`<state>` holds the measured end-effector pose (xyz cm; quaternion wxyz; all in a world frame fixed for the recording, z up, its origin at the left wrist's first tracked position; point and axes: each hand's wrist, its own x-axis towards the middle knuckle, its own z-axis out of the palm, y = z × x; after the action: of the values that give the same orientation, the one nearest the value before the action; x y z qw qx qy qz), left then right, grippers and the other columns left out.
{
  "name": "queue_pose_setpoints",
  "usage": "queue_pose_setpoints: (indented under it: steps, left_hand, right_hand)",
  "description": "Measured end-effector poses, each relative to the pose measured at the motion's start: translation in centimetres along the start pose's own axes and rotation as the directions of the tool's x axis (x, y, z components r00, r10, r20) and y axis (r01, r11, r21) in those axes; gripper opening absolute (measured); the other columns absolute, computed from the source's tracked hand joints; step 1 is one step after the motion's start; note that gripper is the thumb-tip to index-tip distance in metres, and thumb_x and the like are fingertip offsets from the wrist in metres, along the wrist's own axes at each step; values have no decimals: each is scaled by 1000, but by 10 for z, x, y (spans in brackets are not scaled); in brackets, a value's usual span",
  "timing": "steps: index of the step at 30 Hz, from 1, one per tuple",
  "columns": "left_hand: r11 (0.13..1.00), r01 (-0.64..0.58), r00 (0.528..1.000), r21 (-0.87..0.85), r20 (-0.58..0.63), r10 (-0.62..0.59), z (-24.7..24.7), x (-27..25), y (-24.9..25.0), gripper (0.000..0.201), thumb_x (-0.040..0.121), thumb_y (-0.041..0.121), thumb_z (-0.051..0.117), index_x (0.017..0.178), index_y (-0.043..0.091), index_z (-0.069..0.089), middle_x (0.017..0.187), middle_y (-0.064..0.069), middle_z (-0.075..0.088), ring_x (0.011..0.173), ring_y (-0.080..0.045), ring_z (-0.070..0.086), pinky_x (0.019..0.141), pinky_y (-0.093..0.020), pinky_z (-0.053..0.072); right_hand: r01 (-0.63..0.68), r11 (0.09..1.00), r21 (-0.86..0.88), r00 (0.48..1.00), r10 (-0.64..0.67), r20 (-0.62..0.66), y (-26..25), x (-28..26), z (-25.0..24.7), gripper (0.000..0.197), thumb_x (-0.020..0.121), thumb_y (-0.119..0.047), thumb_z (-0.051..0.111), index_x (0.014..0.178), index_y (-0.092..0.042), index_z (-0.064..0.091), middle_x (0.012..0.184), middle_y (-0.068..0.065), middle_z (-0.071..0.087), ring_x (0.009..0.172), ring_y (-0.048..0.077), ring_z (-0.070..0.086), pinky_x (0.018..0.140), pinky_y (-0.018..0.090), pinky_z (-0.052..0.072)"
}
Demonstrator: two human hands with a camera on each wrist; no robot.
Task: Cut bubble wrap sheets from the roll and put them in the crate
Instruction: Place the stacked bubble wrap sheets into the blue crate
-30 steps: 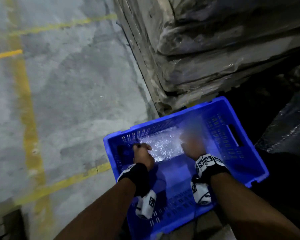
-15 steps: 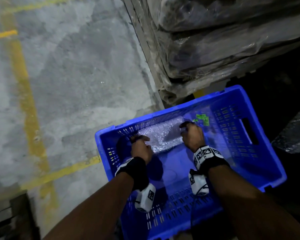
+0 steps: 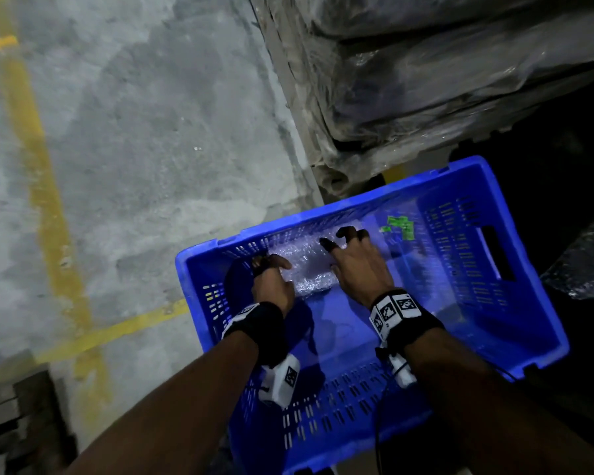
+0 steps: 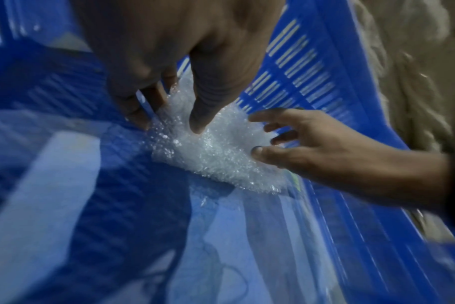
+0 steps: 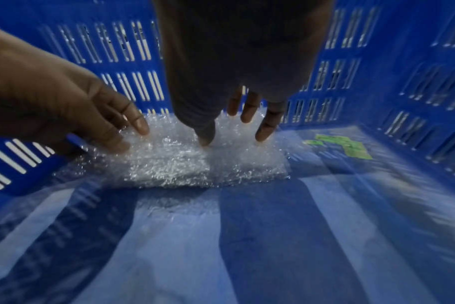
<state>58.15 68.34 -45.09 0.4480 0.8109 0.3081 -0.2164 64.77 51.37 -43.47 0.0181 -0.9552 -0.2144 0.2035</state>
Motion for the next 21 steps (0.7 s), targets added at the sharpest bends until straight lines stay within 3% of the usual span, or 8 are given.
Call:
queue_pose_setpoints:
  steps: [2,5,7,9,11,13,16,21]
  left_hand:
    - [998,-24,999,60,34,22,-4,-3,4,32,85,-2,61,103,24,56,118,-10,57,103,-33,61,89,-36,49]
    - [889,-124,992,441,29,124,-10,-17,15,36,87,7,65,120,19,57,133,-17,45,111,-43,52,91,-46,46]
    - [775,-285,944,564,25,329,-9,-30,22,40,81,2,67,119,13,62,133,-20,40,106,-44,47,84,-48,48]
    - [688,-440,876,577,107,471,-2,-34,29,44,79,-1,66,122,7,63,133,-22,43,111,-43,44,86,-50,49]
    - [631,-468,875,619,226,428,3,-30,41,50,88,4,59,137,11,51,146,-21,32,126,-45,34,96,-52,46]
    - [604,-430,901,671,272,339,5,-23,51,52,96,9,51,146,18,40,157,-18,16,137,-47,23,96,-55,46]
    - [607,-395,918,690,278,282,6,-14,55,51,96,6,49,144,23,41,157,-16,12,139,-50,24,87,-57,52]
    - [602,-385,922,699,260,287,11,-7,48,45,99,10,47,140,26,40,153,-14,8,139,-50,17,83,-59,52]
  right_hand:
    - [-16,1000,-17,998,17,60,-4,1,0,59,87,-15,64,142,-30,48,138,13,43,117,39,44,80,50,52]
    - [-27,998,-61,997,32,71,-8,4,1,63,85,-12,66,142,-31,47,136,13,43,114,38,45,72,47,53]
    - [-31,997,-67,997,36,69,-9,5,3,65,84,-10,67,142,-31,47,134,13,43,113,38,45,72,47,53]
    - [-32,998,-47,997,35,74,-9,4,3,63,85,-10,64,142,-30,47,135,13,42,115,39,45,74,47,53]
    - [-33,999,-18,996,35,85,-8,3,0,58,89,-12,60,143,-29,47,137,14,42,118,39,44,78,47,55]
    - [-38,999,8,995,38,95,-6,2,-2,59,90,-8,56,144,-29,46,140,14,40,122,40,41,81,48,56]
    - [-24,999,43,990,18,139,-1,0,-8,71,87,5,49,148,-31,41,148,14,31,132,40,32,87,50,54]
    - [-54,997,58,988,44,149,1,1,-13,72,90,8,47,150,-29,37,154,13,22,139,40,25,88,51,53]
